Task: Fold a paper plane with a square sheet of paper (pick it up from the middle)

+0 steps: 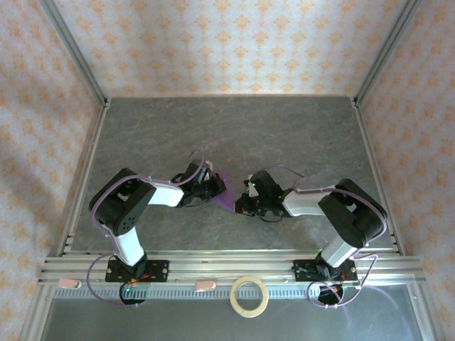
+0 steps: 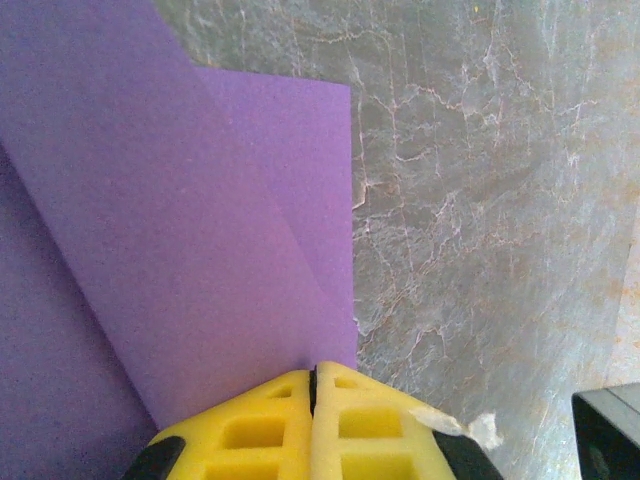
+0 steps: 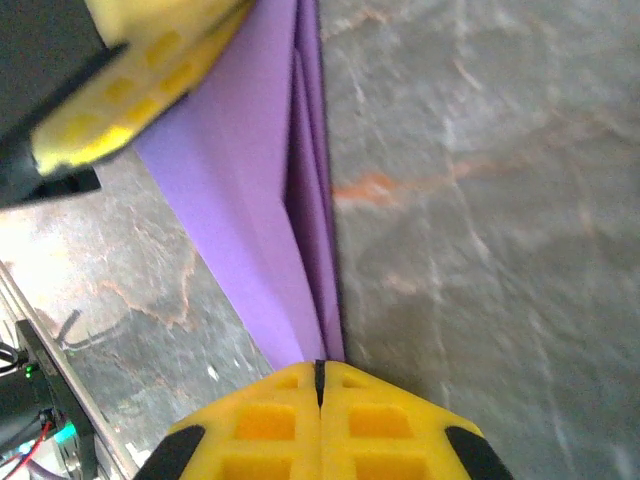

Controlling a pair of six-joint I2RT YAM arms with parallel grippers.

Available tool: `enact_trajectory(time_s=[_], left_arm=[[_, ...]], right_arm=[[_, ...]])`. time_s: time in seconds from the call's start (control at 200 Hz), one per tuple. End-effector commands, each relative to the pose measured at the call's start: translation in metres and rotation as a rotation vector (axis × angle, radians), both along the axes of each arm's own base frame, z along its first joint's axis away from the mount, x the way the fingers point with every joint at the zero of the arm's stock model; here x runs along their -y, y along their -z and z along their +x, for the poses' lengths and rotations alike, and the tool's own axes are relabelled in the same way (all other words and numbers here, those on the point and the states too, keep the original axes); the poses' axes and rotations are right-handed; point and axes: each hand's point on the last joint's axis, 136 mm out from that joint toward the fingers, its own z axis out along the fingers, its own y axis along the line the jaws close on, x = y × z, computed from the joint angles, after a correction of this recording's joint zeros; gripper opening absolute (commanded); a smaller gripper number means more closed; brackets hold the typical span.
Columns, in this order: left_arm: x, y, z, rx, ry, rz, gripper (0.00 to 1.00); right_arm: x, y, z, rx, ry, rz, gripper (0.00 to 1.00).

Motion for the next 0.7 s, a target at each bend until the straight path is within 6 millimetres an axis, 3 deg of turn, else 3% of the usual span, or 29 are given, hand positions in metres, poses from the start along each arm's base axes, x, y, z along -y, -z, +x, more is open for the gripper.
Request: enact_trajectory(time_s=[0.0, 0.165, 0.345, 0.43, 0.636, 0.696], left_arm=[[-0.025, 0.047, -0.024, -0.122, -0.016, 0.149, 0.00], [-0.024, 0.046, -0.023, -0.120, -0.015, 0.144, 0.00], [-0.023, 0.044, -0.022, -0.116, -0.010, 0.141, 0.00], [-0.022, 0.043, -0.021, -0.115, -0.009, 0.139, 0.00], [-0.019, 0.040, -0.018, -0.107, -0.008, 0.130, 0.00], [-0.020, 0.040, -0.018, -0.104, -0.006, 0.131, 0.00]], right_arm=[[0.023, 0.017, -0.024, -0.073, 0.023, -0.056, 0.00], [0.018, -0.007, -0.014, -0.021, 0.034, -0.026, 0.00], [-0.016, -0.050, 0.011, 0.030, 0.024, 0.113, 0.00], [-0.029, -0.051, 0.024, 0.024, 0.029, 0.134, 0.00], [-0.047, -0.026, 0.050, -0.006, 0.039, 0.070, 0.00], [-0.044, -0.015, 0.056, -0.008, 0.065, 0.043, 0.00]])
